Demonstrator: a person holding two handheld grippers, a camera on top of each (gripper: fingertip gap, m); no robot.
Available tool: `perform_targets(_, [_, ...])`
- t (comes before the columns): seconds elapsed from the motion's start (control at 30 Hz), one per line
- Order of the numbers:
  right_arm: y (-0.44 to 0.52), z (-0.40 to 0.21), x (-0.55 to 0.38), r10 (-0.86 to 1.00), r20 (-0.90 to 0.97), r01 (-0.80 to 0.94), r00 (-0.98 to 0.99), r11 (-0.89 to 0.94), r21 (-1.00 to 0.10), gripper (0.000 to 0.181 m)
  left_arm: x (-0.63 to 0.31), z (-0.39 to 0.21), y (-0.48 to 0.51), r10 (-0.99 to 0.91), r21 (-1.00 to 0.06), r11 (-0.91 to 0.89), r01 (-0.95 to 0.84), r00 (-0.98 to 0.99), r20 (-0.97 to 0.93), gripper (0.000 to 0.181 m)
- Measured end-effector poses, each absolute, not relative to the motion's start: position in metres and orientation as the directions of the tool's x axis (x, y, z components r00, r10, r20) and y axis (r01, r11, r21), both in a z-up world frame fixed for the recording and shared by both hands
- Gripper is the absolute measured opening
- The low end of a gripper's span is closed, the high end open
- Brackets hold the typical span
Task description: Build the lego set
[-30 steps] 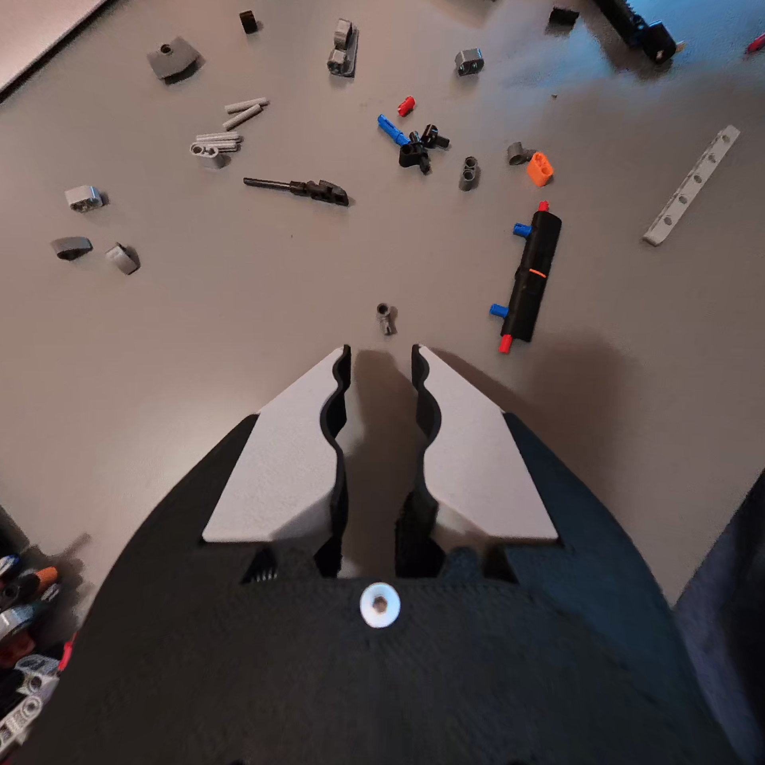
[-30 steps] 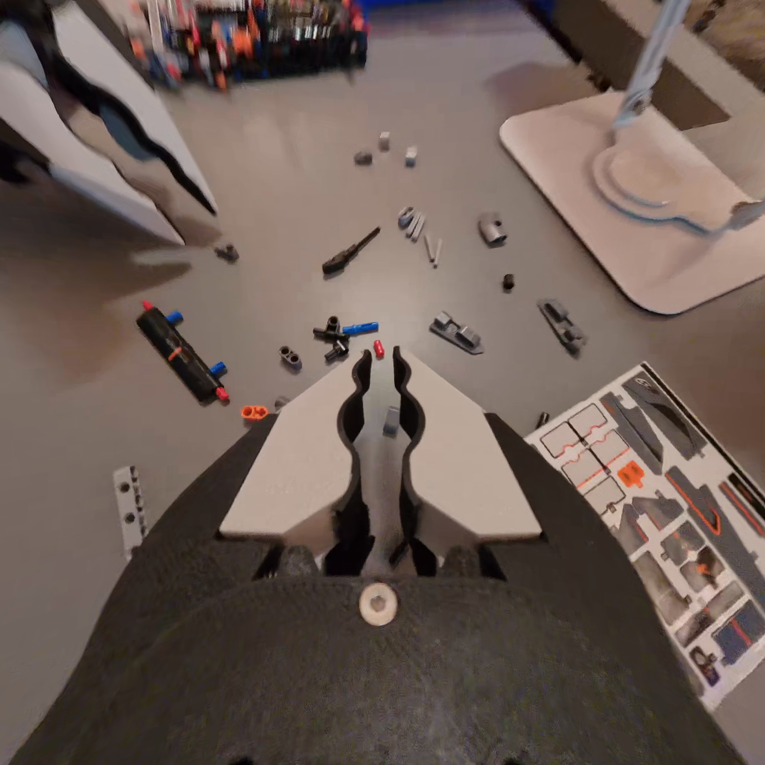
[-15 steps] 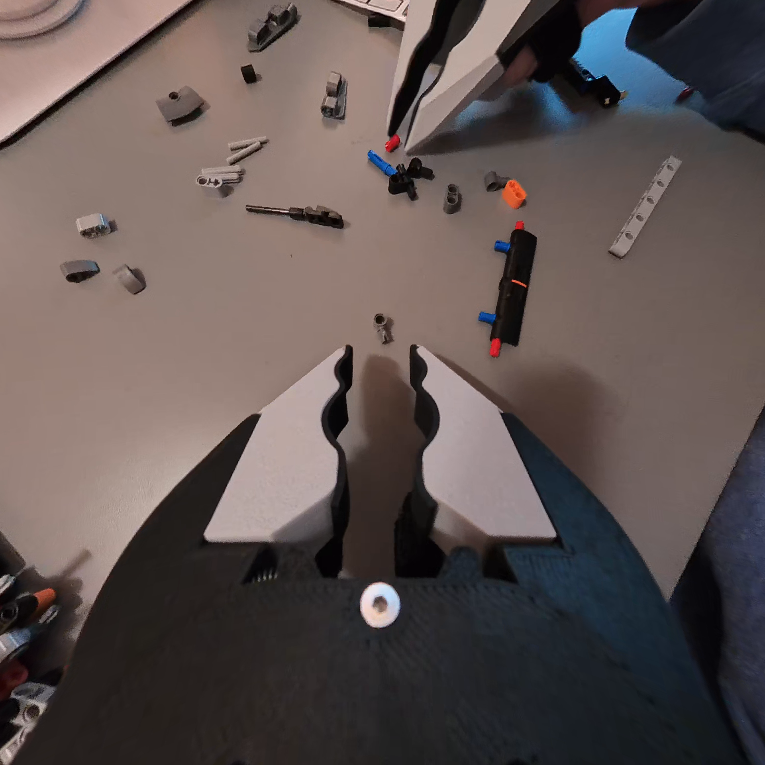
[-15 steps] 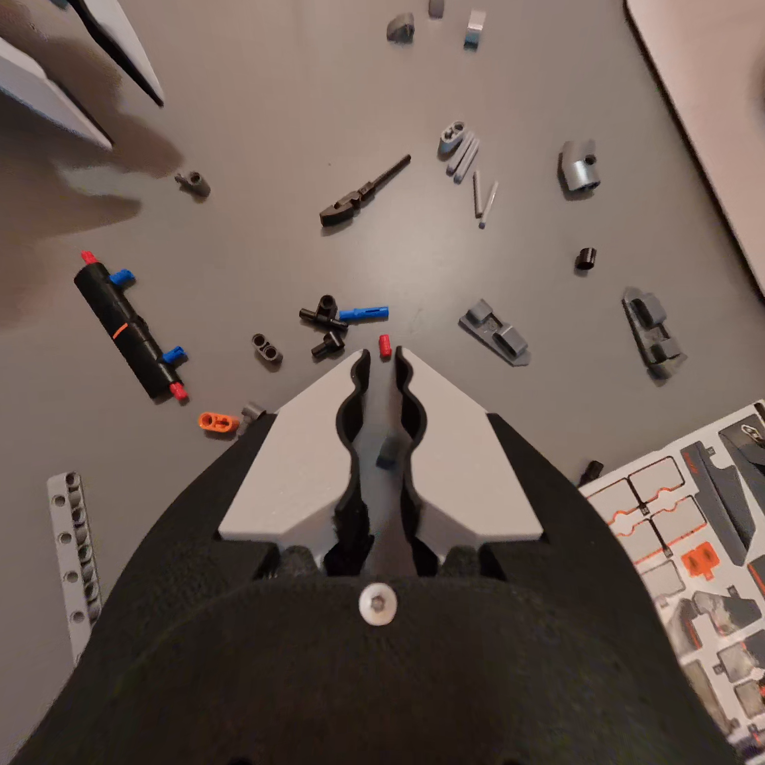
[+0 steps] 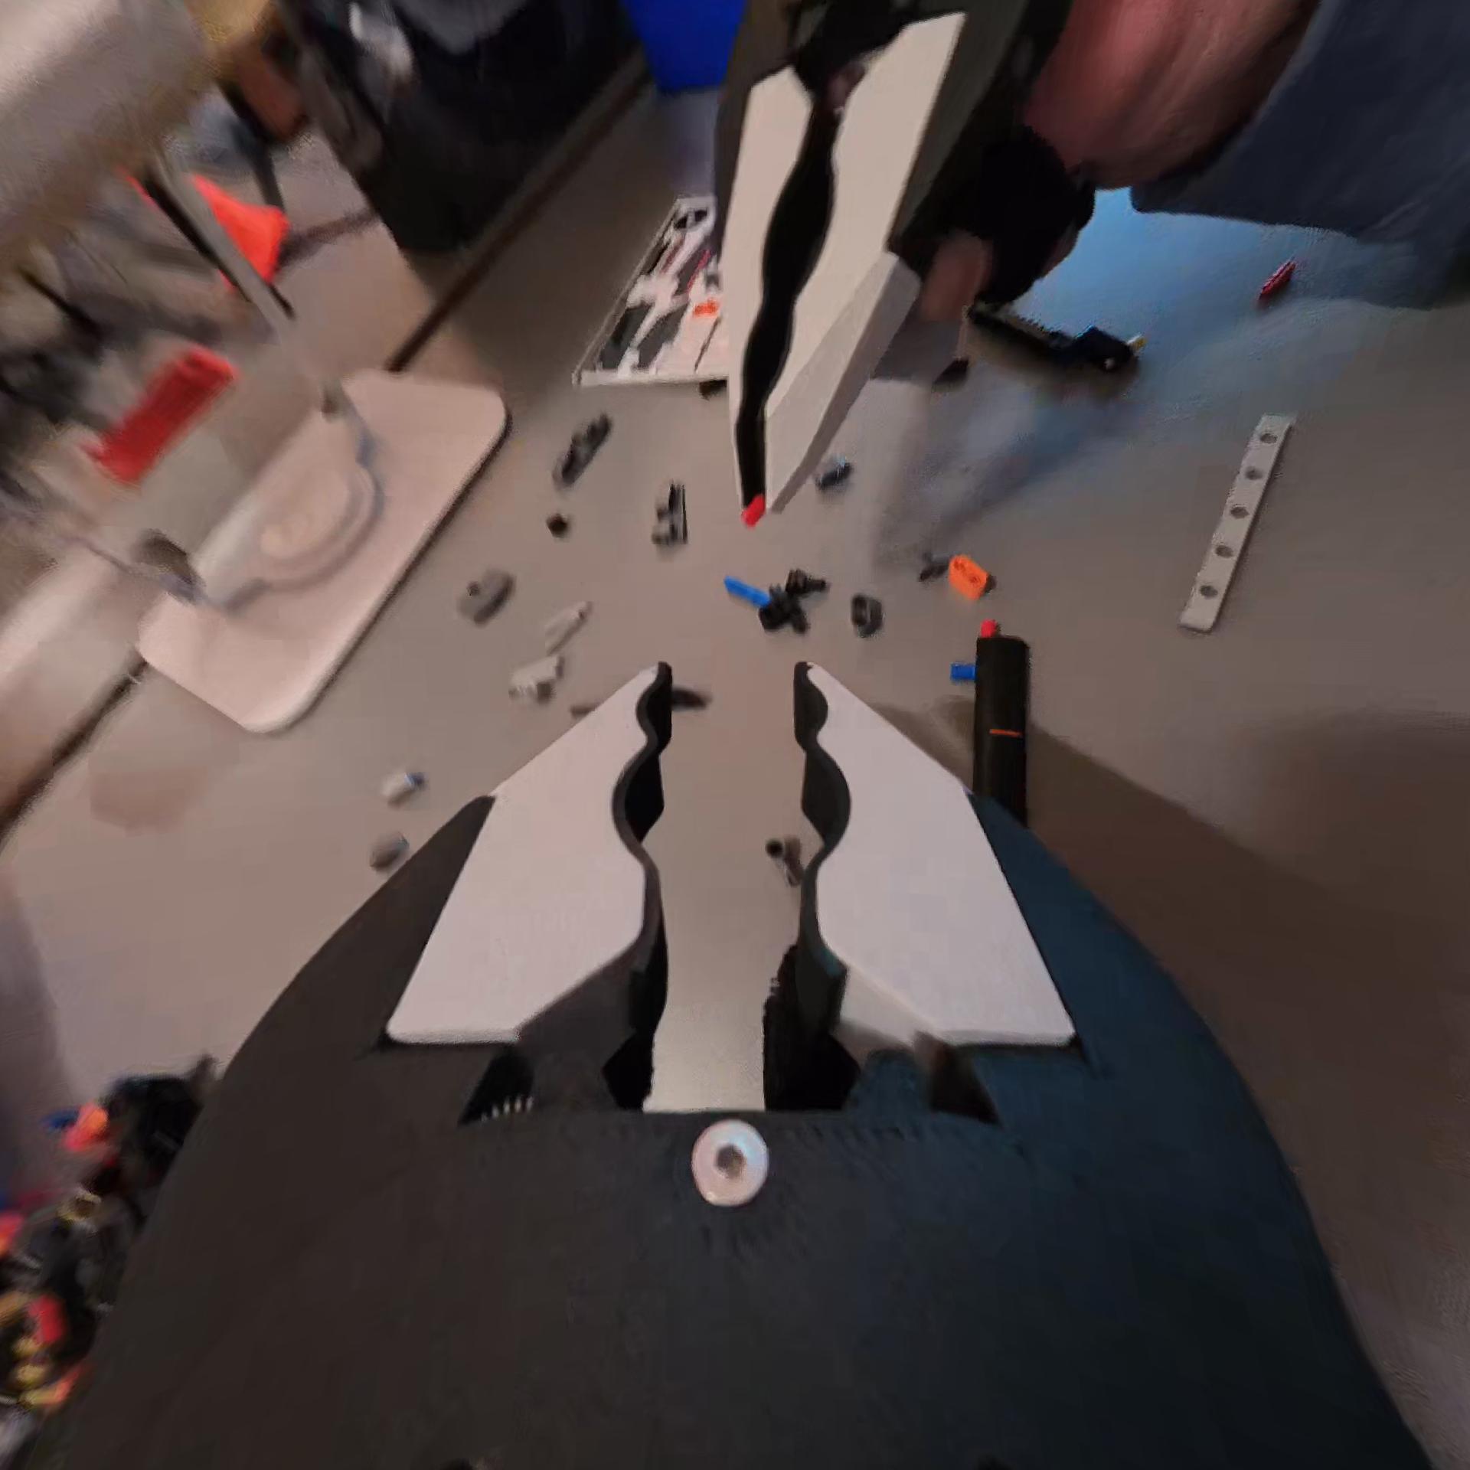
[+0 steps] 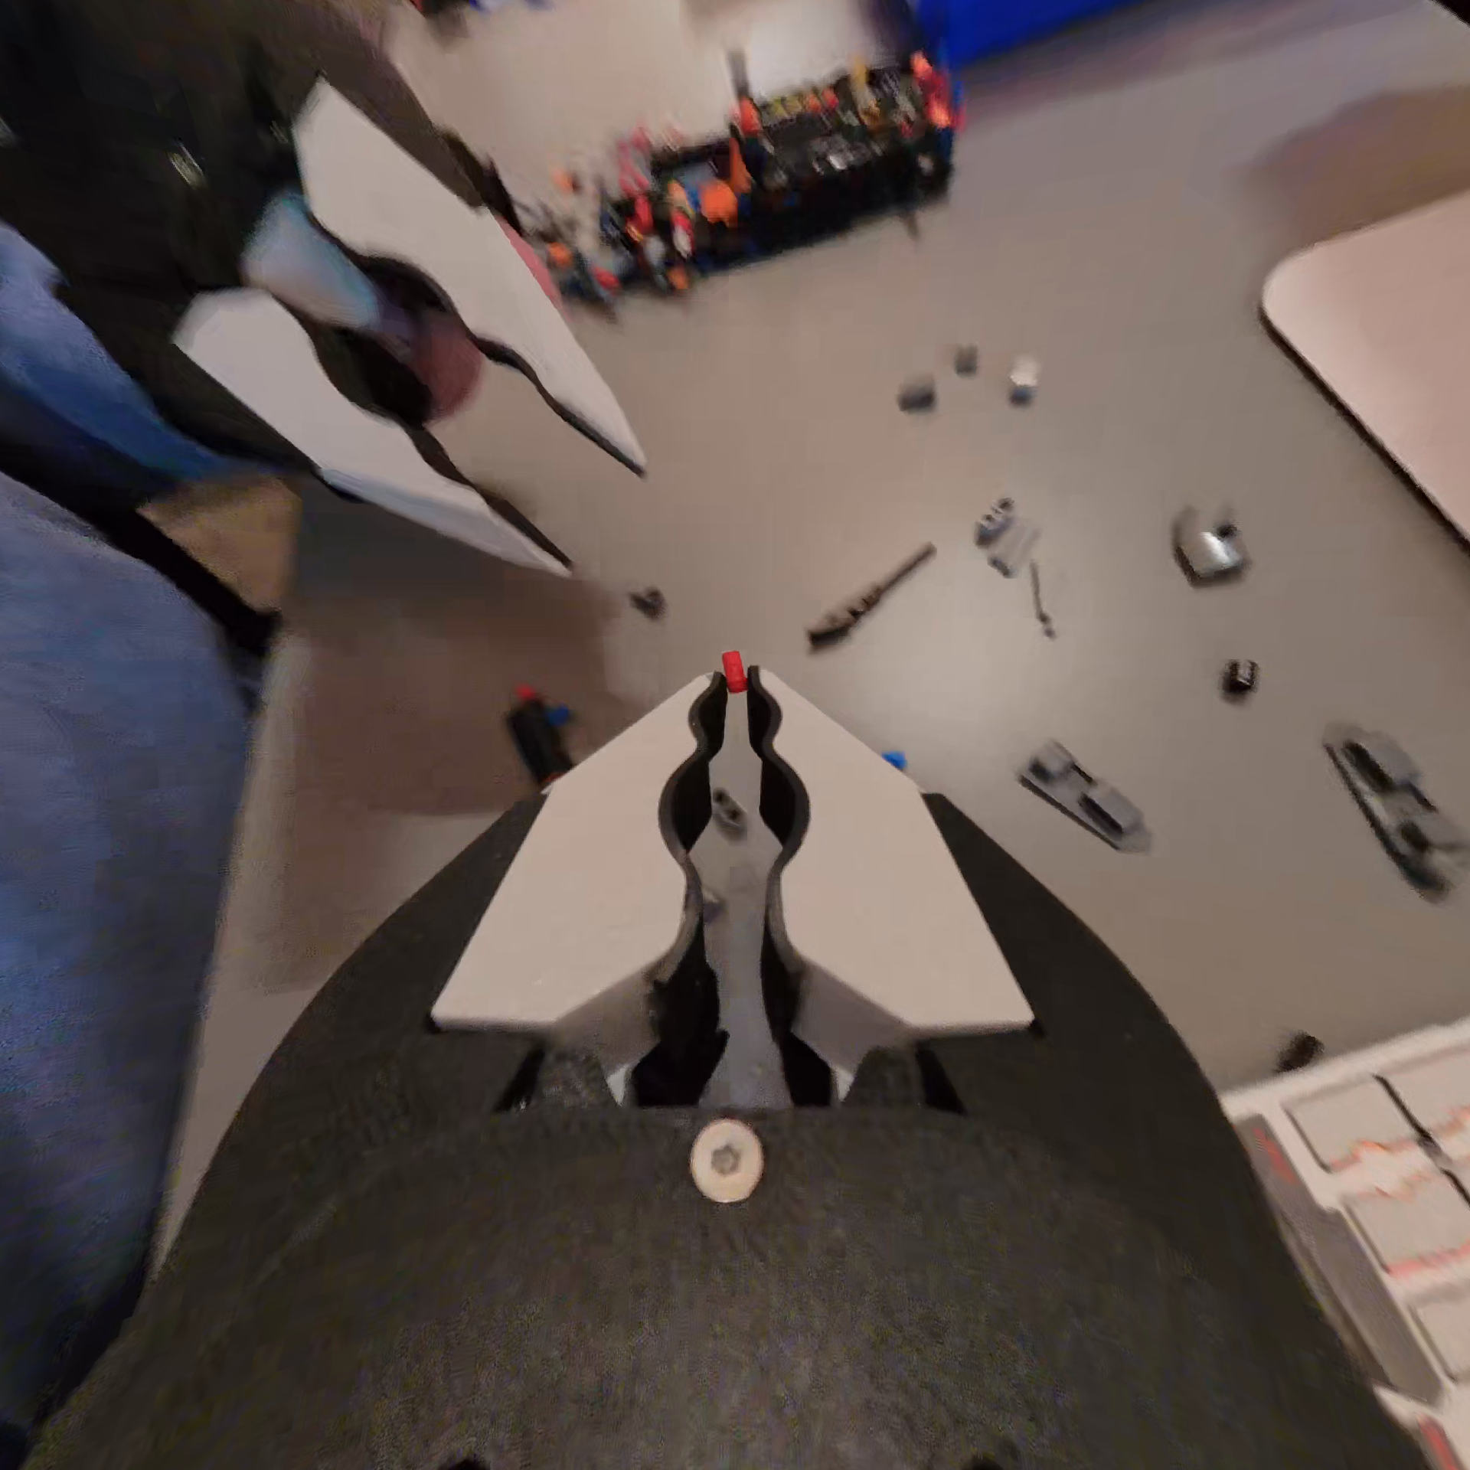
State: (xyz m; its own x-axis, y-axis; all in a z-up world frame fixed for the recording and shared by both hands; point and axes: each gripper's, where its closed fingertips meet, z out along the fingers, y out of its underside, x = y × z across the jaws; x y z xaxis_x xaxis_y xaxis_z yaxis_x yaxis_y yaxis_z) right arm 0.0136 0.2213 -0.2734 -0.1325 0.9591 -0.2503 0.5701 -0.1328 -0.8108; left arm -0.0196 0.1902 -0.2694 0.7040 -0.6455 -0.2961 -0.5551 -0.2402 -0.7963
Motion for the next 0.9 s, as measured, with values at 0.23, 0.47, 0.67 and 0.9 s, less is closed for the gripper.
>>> perform_targets(0.23, [0.182,-0.242,0.013,0.873,-0.416,0.545,-0.254,-0.226,-0.808,0.002,0.018,-0.251,0.19,-0.663,-0.69,0.007,-0.723,0.513,-0.545,0.027])
perform_targets(0.47, [0.175,-0.238,0.016,0.841,-0.468,0.556,-0.27,-0.261,-0.789,0.002,0.024,-0.241,0.182,-0.638,-0.639,0.103,-0.763,0.442,-0.631,0.007])
perform_targets(0.67, [0.176,-0.23,0.017,0.819,-0.503,0.522,-0.278,-0.311,-0.794,0.002,0.024,-0.235,0.182,-0.614,-0.635,0.12,-0.763,0.445,-0.651,0.003])
perform_targets(0.9, [0.182,-0.21,0.018,0.794,-0.529,0.391,-0.3,-0.404,-0.827,0.009,0.023,-0.21,0.185,-0.581,-0.739,0.137,-0.66,0.551,-0.6,0.003])
